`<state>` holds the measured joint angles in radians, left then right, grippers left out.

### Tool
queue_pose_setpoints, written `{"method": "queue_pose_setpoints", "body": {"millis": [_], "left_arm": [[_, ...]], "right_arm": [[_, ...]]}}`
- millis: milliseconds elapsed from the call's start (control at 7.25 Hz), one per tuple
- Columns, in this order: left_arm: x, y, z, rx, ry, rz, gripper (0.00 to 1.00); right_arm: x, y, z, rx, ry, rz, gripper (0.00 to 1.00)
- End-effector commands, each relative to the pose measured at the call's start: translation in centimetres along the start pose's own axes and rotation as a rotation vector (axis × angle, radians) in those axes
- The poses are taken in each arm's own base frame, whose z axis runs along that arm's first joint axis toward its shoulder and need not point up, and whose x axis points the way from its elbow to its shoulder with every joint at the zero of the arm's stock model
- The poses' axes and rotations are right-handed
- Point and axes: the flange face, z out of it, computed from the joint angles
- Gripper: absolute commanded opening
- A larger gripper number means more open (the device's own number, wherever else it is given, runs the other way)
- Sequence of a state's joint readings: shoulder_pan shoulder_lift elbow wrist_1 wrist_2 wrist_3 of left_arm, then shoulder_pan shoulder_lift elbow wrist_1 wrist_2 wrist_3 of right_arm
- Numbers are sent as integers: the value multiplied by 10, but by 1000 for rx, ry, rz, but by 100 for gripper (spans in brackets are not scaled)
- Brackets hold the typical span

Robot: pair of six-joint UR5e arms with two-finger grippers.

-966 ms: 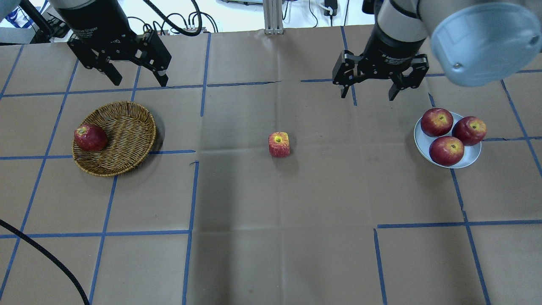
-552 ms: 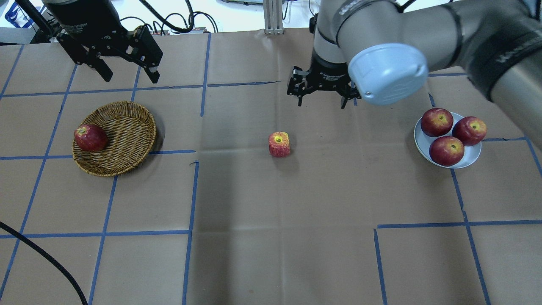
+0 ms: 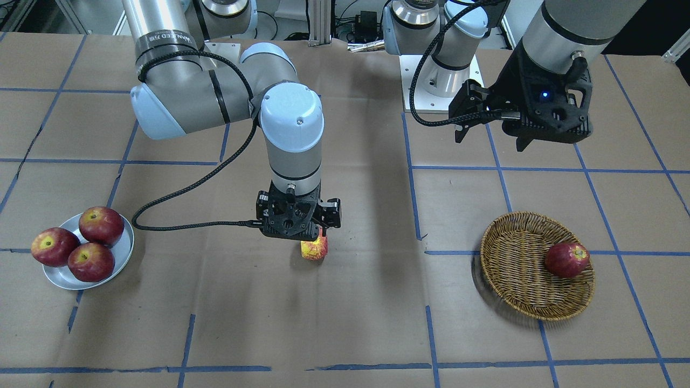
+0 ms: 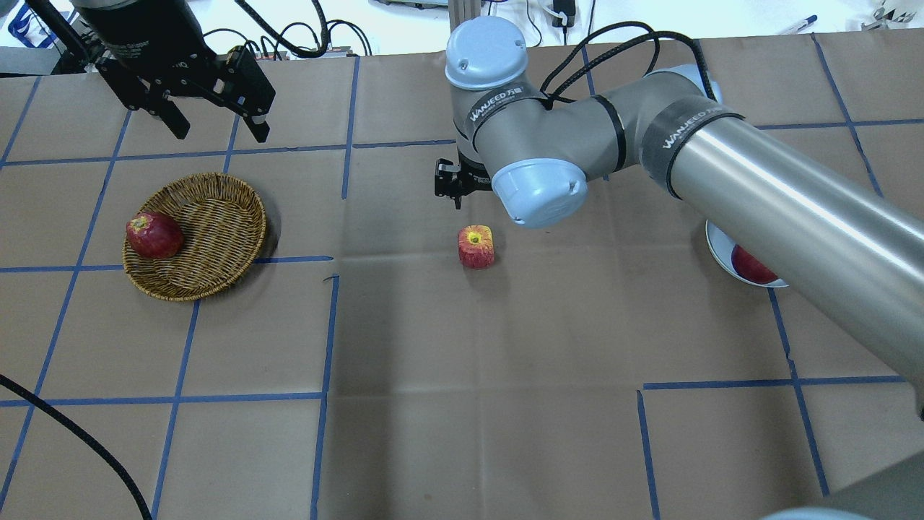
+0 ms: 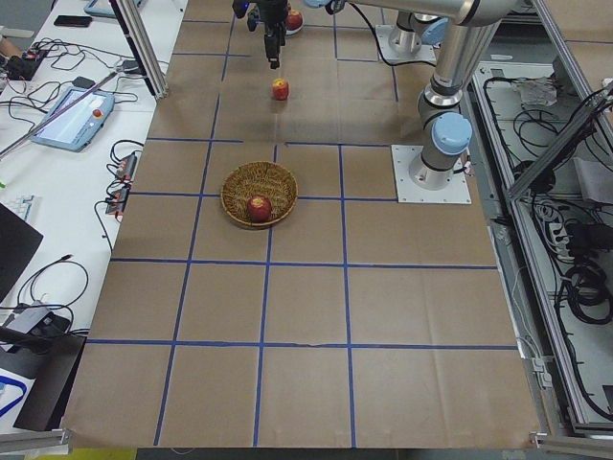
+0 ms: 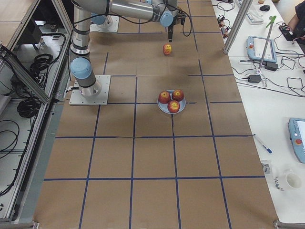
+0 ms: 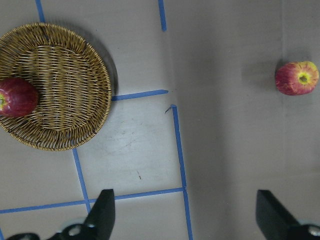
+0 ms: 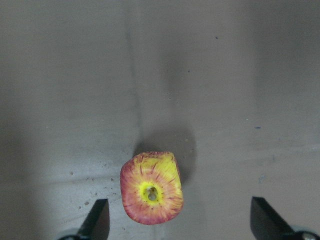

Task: Transfer apple from basket to plate
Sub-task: 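Lower the right gripper onto the yellow-red apple and close on it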

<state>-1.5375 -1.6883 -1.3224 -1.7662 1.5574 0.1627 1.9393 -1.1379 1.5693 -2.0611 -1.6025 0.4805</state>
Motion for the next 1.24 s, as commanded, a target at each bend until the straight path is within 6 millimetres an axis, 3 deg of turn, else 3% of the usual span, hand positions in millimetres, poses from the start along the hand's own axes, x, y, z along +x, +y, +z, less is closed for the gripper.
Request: {"method": "queue_pose_setpoints", "body": {"millis": [0, 276, 552, 690, 828, 1103], "left_arm": [[0, 0, 1, -1, 2, -1, 99], [1, -2, 4, -5, 6, -11, 99], [0, -6, 8, -4, 3, -2, 99], [1, -6, 10, -9, 3, 1, 99], [0, -7, 10, -9, 3, 4, 99], [-1, -7, 10, -4, 3, 2, 99]], "right_arm": [[-25, 7, 41, 0, 2, -17, 100], [-26, 10, 89, -24, 15, -25, 100], [-19, 19, 103, -1, 4, -29, 100], [-19, 20, 98, 5, 2, -34, 99], [-19, 20, 98, 5, 2, -34, 88], [-19, 18, 95, 3, 2, -32, 54]]}}
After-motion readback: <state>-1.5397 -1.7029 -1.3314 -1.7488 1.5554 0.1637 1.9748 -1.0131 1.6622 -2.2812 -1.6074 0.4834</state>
